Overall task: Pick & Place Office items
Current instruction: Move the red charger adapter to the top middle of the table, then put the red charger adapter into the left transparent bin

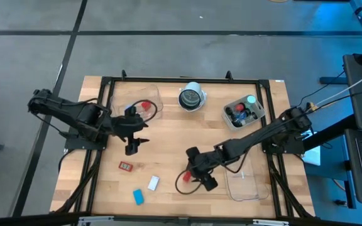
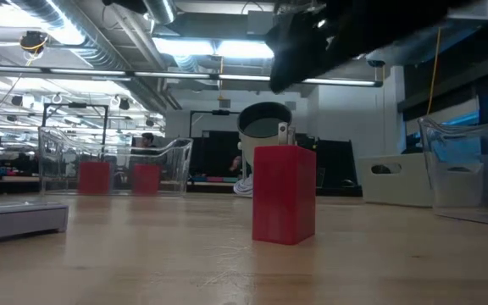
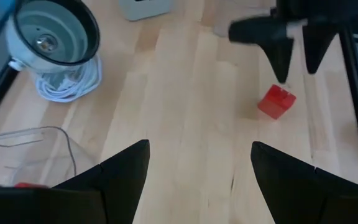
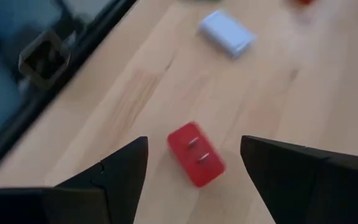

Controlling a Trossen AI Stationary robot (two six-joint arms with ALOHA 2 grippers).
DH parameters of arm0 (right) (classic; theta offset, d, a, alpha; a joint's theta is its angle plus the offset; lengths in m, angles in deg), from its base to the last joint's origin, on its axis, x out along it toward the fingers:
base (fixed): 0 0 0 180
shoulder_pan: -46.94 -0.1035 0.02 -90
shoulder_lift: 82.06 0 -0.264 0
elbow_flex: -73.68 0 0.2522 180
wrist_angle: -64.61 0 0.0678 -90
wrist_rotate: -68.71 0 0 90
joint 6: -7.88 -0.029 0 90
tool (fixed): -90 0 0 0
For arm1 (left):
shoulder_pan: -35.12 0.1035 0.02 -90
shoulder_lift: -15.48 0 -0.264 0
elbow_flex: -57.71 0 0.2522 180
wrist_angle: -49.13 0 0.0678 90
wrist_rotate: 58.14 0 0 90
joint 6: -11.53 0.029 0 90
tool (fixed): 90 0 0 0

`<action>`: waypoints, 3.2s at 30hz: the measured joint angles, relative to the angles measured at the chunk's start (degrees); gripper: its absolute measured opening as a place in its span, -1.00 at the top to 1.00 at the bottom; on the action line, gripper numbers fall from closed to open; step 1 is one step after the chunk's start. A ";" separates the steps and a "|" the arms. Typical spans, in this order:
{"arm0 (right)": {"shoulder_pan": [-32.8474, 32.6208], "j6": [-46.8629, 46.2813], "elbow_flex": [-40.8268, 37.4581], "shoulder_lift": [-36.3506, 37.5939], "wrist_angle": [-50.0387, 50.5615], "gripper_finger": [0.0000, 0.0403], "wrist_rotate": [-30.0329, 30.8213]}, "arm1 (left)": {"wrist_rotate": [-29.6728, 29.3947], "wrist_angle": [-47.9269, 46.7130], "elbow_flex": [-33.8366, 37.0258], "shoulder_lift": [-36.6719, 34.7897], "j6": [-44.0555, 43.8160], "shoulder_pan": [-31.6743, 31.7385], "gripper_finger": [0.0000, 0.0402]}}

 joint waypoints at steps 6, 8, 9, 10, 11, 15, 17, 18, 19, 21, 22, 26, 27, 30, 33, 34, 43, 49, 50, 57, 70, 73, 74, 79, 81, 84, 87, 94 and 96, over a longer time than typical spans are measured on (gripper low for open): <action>0.37 13.97 0.04 -2.07 0.62 -0.29 -0.67 | -6.10 0.02 0.00 -0.02 -3.75 -2.09 -0.39; 0.82 17.30 0.04 -2.57 0.60 -0.29 -0.69 | -6.87 0.02 0.00 -0.02 -4.28 -2.41 -0.39; 1.12 18.42 0.06 -2.92 0.33 -0.29 -0.73 | -7.09 0.02 0.00 -0.02 -4.46 -2.41 -0.39; 1.49 18.90 0.09 -3.38 0.12 -0.29 -0.86 | -7.14 0.03 0.00 -0.02 -4.57 -2.41 -0.39; 1.92 19.13 0.09 -3.94 0.23 -0.29 -1.34 | -7.37 0.04 0.00 -0.02 -4.59 -2.42 -0.39; 3.43 19.62 0.09 -5.61 0.35 -0.29 -3.88 | -8.07 0.04 0.00 -0.02 -4.60 -2.38 -0.39; 3.98 20.86 0.11 -6.13 -0.99 -0.29 -4.72 | -8.30 0.04 0.00 -0.02 -4.04 -2.35 -0.39; 4.22 21.47 0.11 -6.24 -1.29 -0.29 -5.30 | -8.45 0.04 0.00 -0.02 -3.67 -2.35 -0.39; 4.46 21.69 0.09 -6.34 -1.65 -0.29 -6.19 | -8.59 0.04 0.00 -0.02 -3.41 -2.33 -0.39; 4.86 21.52 0.17 -7.09 -4.33 -0.29 -8.81 | -9.02 0.04 0.00 -0.02 -3.25 -2.33 -0.39; 5.00 21.45 0.16 -7.19 -4.18 -0.29 -10.15 | -9.22 0.03 0.00 0.01 -3.18 -2.33 -0.39; 5.15 21.07 0.07 -9.14 -5.30 -0.29 -13.26 | -9.51 0.02 0.00 0.01 -2.25 -2.33 -0.39; 5.13 20.59 0.07 -9.70 -6.02 -0.29 -13.79 | -9.53 0.02 0.00 -0.02 -1.97 -2.33 -0.39; 5.11 19.85 0.11 -11.26 -7.21 -0.29 -14.63 | -9.57 -0.04 0.00 0.01 -1.59 -2.33 -0.39; 5.07 19.64 0.09 -12.02 -7.07 -0.29 -13.29 | -9.69 -0.04 0.00 0.01 -1.59 -2.33 -0.39; 5.07 19.13 0.09 -12.03 -7.09 -0.27 -12.77 | -9.69 -0.04 0.00 0.00 -1.59 -2.33 -0.39; 5.07 16.10 0.09 -12.02 -7.75 0.37 -12.27 | -9.70 -0.07 0.00 0.01 -1.57 -2.33 -0.39; 8.03 3.50 4.67 -11.18 -5.19 0.40 -12.26 | -15.23 -0.04 0.00 0.01 -4.45 -2.33 -0.39; 9.02 1.65 6.04 -11.03 -4.66 0.40 -12.07 | -16.67 -0.04 0.00 0.01 -4.60 -2.32 -0.39; 17.50 -8.41 11.54 -11.02 -5.38 0.40 -2.13 | -20.50 -0.11 0.00 -0.02 -4.09 -2.31 -0.39; 24.69 -25.30 11.52 -17.19 -7.12 0.40 8.36 | -19.98 -0.90 0.00 0.01 -3.98 -2.31 -0.39; 24.11 -23.34 11.52 -18.23 -7.35 0.40 11.75 | -19.98 -1.28 0.00 0.01 -3.98 -2.31 -0.39; 23.92 -21.89 11.52 -18.43 -7.30 0.40 12.30 | -19.98 -1.41 0.00 0.01 -3.98 -2.32 -0.39; 23.19 -17.92 11.43 -19.20 -7.31 0.40 12.89 | -20.03 -1.53 0.00 0.01 -3.98 -2.31 -0.39; 23.15 -17.41 11.45 -19.20 -7.48 0.40 12.99 | -20.01 -1.60 0.00 0.01 -4.00 -2.31 -0.39; 23.17 -16.95 11.43 -19.20 -7.24 0.40 12.53 | -20.02 -1.61 0.00 0.01 -4.00 -2.31 -0.39; 23.17 -16.63 11.45 -19.20 -7.28 0.25 11.57 | -20.03 -1.63 0.00 0.01 -4.02 -2.31 -0.39; 23.15 -17.35 11.45 -19.17 -7.34 -0.27 11.55 | -20.02 -1.68 0.00 0.01 -4.00 -2.31 -0.39; 23.17 -17.36 11.45 -18.82 -6.80 -0.37 11.53 | -20.00 -1.68 0.00 0.01 -3.99 -2.31 -0.39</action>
